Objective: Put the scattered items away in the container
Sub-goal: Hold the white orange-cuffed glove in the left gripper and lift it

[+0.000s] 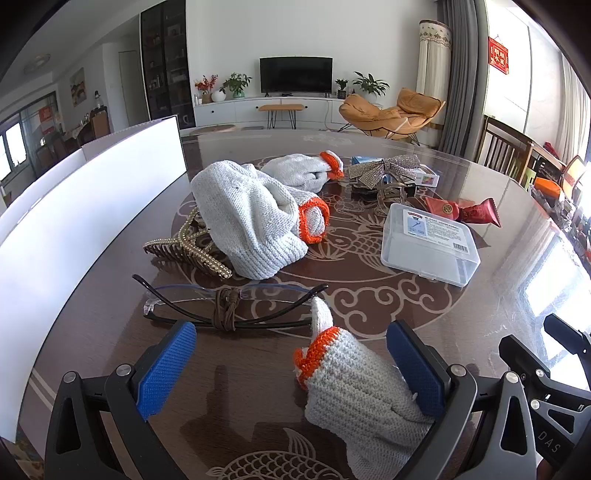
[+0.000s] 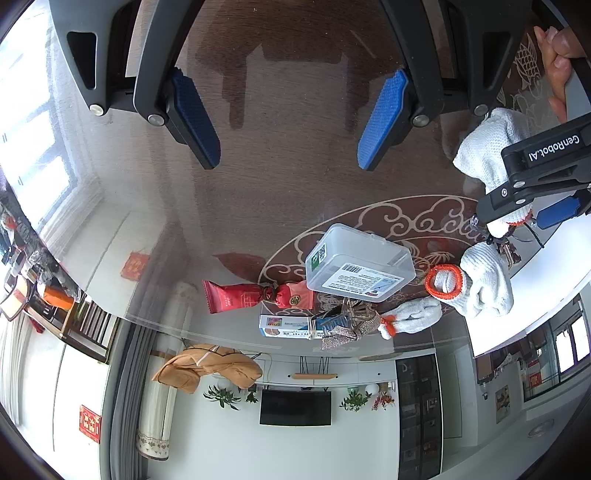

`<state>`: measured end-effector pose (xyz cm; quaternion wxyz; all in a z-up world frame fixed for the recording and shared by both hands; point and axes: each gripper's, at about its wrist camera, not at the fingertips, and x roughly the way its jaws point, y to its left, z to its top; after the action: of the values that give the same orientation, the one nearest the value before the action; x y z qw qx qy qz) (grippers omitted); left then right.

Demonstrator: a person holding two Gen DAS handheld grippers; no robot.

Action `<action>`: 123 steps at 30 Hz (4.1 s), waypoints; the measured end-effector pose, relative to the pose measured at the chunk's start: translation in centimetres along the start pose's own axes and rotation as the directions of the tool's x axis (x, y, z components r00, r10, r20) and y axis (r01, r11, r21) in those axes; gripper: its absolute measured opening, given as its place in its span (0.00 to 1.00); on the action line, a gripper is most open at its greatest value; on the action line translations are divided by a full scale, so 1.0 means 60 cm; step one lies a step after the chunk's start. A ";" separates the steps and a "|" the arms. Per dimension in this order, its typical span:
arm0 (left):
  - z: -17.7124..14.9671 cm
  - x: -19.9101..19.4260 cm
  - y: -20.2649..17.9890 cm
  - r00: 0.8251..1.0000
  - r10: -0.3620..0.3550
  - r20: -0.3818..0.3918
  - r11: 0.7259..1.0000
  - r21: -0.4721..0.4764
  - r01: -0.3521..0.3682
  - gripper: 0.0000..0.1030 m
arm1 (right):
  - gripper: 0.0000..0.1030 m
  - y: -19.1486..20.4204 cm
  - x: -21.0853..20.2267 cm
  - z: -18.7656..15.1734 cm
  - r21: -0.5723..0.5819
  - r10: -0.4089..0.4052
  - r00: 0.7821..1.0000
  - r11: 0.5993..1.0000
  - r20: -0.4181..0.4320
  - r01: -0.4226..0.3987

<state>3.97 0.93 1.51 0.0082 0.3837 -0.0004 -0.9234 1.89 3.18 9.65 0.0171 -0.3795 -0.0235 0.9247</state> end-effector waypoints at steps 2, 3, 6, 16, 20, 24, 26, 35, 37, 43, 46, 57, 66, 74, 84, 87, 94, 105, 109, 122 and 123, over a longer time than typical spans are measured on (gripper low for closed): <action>0.000 0.000 0.000 1.000 0.000 0.000 1.000 0.000 0.000 1.00 | 0.76 -0.001 -0.001 0.000 0.002 0.003 1.000 1.000 0.001 -0.003; 0.000 0.001 -0.001 1.000 0.000 0.000 1.000 0.000 0.000 1.00 | 0.76 -0.001 0.000 -0.001 0.000 0.000 1.000 1.000 0.007 0.000; -0.001 0.001 -0.002 1.000 0.001 0.000 1.000 -0.001 -0.001 1.00 | 0.76 -0.001 0.000 0.000 -0.001 0.001 1.000 1.000 0.012 -0.001; -0.002 0.003 -0.006 1.000 0.001 0.001 1.000 -0.001 -0.001 1.00 | 0.76 -0.002 -0.001 -0.001 0.010 0.015 1.000 1.000 0.012 -0.015; -0.002 0.003 -0.003 1.000 -0.008 0.007 1.000 -0.003 0.008 1.00 | 0.76 -0.002 0.000 -0.001 0.010 0.017 1.000 1.000 0.013 -0.017; -0.006 -0.010 0.024 0.992 -0.123 0.037 0.992 -0.022 0.124 1.00 | 0.76 -0.001 0.001 -0.001 -0.001 0.015 1.000 1.000 0.007 -0.015; -0.014 -0.011 0.043 0.978 -0.210 0.015 0.977 -0.039 0.210 1.00 | 0.76 -0.002 0.000 -0.002 -0.001 0.016 1.000 1.000 0.008 -0.016; -0.061 -0.029 0.033 0.952 -0.301 -0.063 0.947 0.094 0.306 1.00 | 0.76 -0.009 0.006 0.000 0.028 0.037 0.999 0.999 0.004 -0.037; -0.059 -0.028 0.020 0.950 -0.302 -0.082 0.948 0.080 0.308 1.00 | 0.76 -0.011 0.008 0.000 0.030 0.041 0.999 0.999 0.002 -0.041; -0.043 -0.011 -0.039 0.970 -0.213 -0.117 0.971 0.085 0.223 1.00 | 0.76 -0.015 0.007 0.000 0.054 0.071 0.997 0.996 0.005 -0.071; -0.043 0.016 -0.055 0.975 -0.114 -0.189 0.983 0.120 0.138 1.00 | 0.76 -0.017 0.007 0.000 0.061 0.075 0.997 0.995 0.006 -0.075; -0.048 0.027 -0.047 0.973 -0.074 -0.217 0.992 0.086 0.094 1.00 | 0.76 -0.022 0.008 0.000 0.088 0.096 0.995 0.992 0.009 -0.096; -0.048 0.030 -0.045 0.973 -0.067 -0.222 0.993 0.078 0.087 1.00 | 0.76 -0.032 0.010 -0.001 0.126 0.115 0.993 0.985 0.011 -0.116; -0.049 0.030 -0.041 0.975 -0.069 -0.211 0.993 0.076 0.086 1.00 | 0.76 -0.034 0.009 -0.001 0.126 0.117 0.993 0.985 0.028 -0.120; -0.048 0.029 -0.042 0.975 -0.068 -0.210 0.993 0.076 0.086 1.00 | 0.76 -0.035 0.009 -0.002 0.124 0.114 0.993 0.985 0.034 -0.118; -0.047 0.028 -0.041 0.976 -0.068 -0.208 0.993 0.077 0.086 1.00 | 0.76 -0.035 0.011 -0.002 0.123 0.113 0.993 0.986 0.032 -0.116; -0.048 0.027 -0.040 0.978 -0.069 -0.194 0.993 0.077 0.085 1.00 | 0.76 -0.034 0.013 -0.003 0.121 0.108 0.994 0.986 0.028 -0.110; -0.049 0.029 -0.041 0.980 -0.069 -0.188 0.993 0.078 0.085 1.00 | 0.76 -0.033 0.014 -0.002 0.122 0.108 0.994 0.986 0.030 -0.111; -0.050 0.029 -0.041 0.980 -0.069 -0.188 0.993 0.078 0.084 1.00 | 0.76 -0.033 0.014 -0.002 0.122 0.108 0.994 0.986 0.029 -0.111; -0.051 0.030 0.063 0.976 -0.055 -0.211 0.996 0.054 0.067 1.00 | 0.76 -0.033 0.014 -0.002 0.121 0.107 0.994 0.986 0.036 -0.110; -0.051 0.030 0.065 0.975 -0.064 -0.212 0.994 0.069 0.080 1.00 | 0.76 -0.033 0.014 -0.002 0.121 0.107 0.994 0.986 0.036 -0.111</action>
<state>4.90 -3.01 -1.89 -0.0400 0.4787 -0.0212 -0.8768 1.41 5.22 9.10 -0.0104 -0.3648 0.0540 0.9295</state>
